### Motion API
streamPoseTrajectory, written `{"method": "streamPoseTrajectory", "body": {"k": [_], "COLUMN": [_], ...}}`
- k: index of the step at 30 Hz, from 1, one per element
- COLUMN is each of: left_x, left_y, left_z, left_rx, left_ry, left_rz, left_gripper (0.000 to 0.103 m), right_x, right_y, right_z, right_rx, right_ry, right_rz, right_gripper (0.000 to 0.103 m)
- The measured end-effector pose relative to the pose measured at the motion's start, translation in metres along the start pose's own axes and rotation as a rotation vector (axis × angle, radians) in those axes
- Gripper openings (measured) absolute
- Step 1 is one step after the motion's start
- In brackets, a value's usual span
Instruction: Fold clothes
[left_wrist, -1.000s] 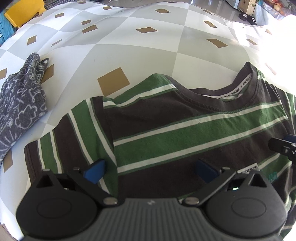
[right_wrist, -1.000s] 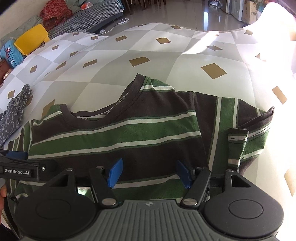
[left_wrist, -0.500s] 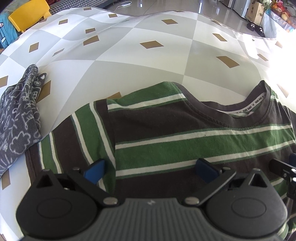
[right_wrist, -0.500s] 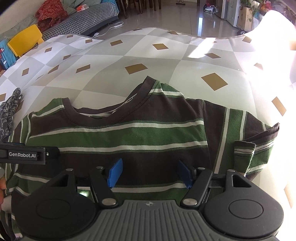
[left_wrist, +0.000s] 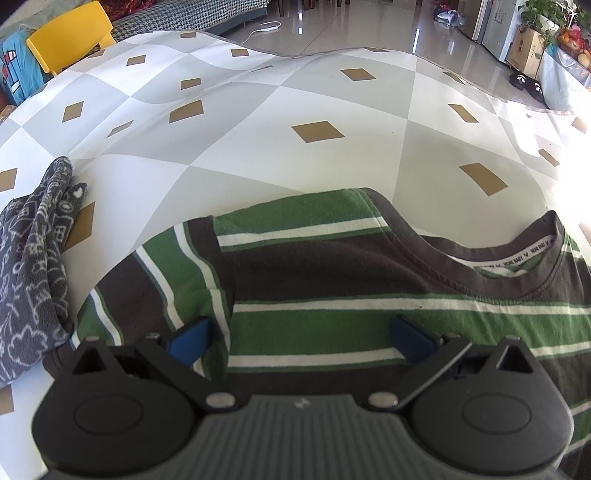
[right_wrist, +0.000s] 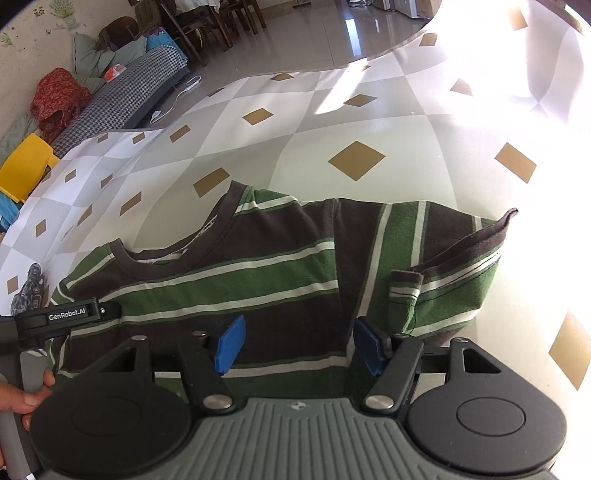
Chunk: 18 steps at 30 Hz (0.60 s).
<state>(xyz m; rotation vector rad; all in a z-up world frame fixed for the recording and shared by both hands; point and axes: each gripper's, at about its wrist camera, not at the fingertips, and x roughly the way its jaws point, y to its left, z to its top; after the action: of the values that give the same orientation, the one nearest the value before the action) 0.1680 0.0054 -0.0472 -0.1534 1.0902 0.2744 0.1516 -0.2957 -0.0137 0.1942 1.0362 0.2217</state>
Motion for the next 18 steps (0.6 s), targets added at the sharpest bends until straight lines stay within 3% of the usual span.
{"method": "streamPoseTrajectory", "body": {"k": [8,18], "left_x": [0.012,0.014], "left_y": [0.001,-0.001], "left_z": [0.019,0.023], "left_rx": [-0.02,-0.039], "left_ry": [-0.02,-0.022], "left_rz": [0.009,0.018], "left_gripper": [0.103,0.103], "right_x": [-0.003,-0.017], "right_y": [-0.028,-0.045], "right_z": [0.008,0.008], "right_rx": [0.07,0.118], "right_ry": [-0.007,-0.024], "right_rz": [-0.035,-0.102], "right_gripper": [0.059,0.058]}}
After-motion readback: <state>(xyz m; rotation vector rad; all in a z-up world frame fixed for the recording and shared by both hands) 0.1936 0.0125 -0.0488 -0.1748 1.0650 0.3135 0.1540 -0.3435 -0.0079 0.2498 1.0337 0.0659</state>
